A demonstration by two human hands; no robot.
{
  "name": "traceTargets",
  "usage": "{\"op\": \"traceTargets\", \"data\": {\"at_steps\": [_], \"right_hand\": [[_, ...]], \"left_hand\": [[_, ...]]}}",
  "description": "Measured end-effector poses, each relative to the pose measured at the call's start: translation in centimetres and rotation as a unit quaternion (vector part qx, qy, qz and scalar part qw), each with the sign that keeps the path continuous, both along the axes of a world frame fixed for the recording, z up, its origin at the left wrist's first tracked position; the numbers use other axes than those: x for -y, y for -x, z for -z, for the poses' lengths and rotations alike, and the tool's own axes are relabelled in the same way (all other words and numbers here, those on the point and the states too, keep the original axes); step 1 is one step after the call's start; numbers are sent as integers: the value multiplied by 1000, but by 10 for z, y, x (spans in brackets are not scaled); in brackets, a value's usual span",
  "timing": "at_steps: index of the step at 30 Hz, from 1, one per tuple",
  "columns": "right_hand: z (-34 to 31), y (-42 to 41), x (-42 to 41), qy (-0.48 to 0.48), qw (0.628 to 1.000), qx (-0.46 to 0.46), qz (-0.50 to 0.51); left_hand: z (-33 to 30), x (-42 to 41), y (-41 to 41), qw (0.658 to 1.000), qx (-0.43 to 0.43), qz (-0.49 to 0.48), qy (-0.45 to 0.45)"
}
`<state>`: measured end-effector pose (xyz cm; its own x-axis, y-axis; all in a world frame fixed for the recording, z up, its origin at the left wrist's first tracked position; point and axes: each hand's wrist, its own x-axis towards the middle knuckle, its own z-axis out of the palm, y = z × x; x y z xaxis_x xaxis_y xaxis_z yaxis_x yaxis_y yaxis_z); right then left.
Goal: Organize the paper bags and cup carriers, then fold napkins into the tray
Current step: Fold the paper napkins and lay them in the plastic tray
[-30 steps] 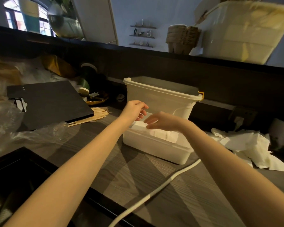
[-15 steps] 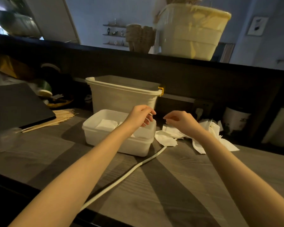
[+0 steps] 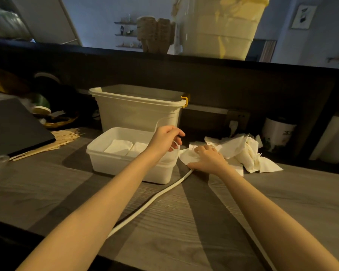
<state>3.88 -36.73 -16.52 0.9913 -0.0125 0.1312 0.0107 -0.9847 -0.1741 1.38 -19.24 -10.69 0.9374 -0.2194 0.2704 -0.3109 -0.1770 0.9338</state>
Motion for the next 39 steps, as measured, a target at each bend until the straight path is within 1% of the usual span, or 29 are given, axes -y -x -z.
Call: {"op": "traceTargets", "data": {"at_steps": [4, 8, 11, 13, 15, 17, 19, 22, 24, 26, 28, 31, 33, 36, 39], "right_hand": [[3, -7, -3, -4, 999, 40, 26], [4, -12, -3, -6, 992, 113, 61], [6, -12, -2, -14, 989, 140, 54], [3, -7, 0, -60, 983, 169, 43], [-6, 0, 2, -132, 972, 191, 30], [-21, 10, 6, -202, 961, 188, 14], [-37, 23, 13, -250, 952, 178, 3], [-55, 46, 27, -326, 931, 164, 0], [-62, 62, 37, -384, 911, 151, -8], [-63, 76, 46, -435, 890, 133, -11], [-61, 88, 53, -472, 875, 112, -5], [-50, 97, 60, -462, 880, 110, 14], [-44, 100, 62, -465, 877, 120, 22], [-34, 103, 63, -459, 877, 133, 44], [-28, 106, 60, -479, 866, 141, 37]], "left_hand": [[2, -1, -1, 1000, -9, -1, 7], [1, -3, 0, 1000, -18, -7, 13], [1, -5, 1, 1000, -21, -13, 19], [0, -5, 2, 999, -19, -17, 21], [-4, -1, 4, 999, -14, -23, 38], [-12, 9, 8, 997, -1, -24, 78], [-21, 22, 12, 994, 26, -17, 101], [-26, 45, 14, 994, 66, -18, 83], [-22, 60, 16, 995, 76, -17, 67], [-16, 72, 20, 997, 63, -9, 43], [-6, 82, 24, 999, 19, 21, 22], [8, 93, 33, 997, -61, 57, -4], [16, 96, 40, 992, -97, 78, -16], [28, 99, 45, 986, -114, 122, -14], [34, 98, 46, 985, -116, 125, -2]]}}
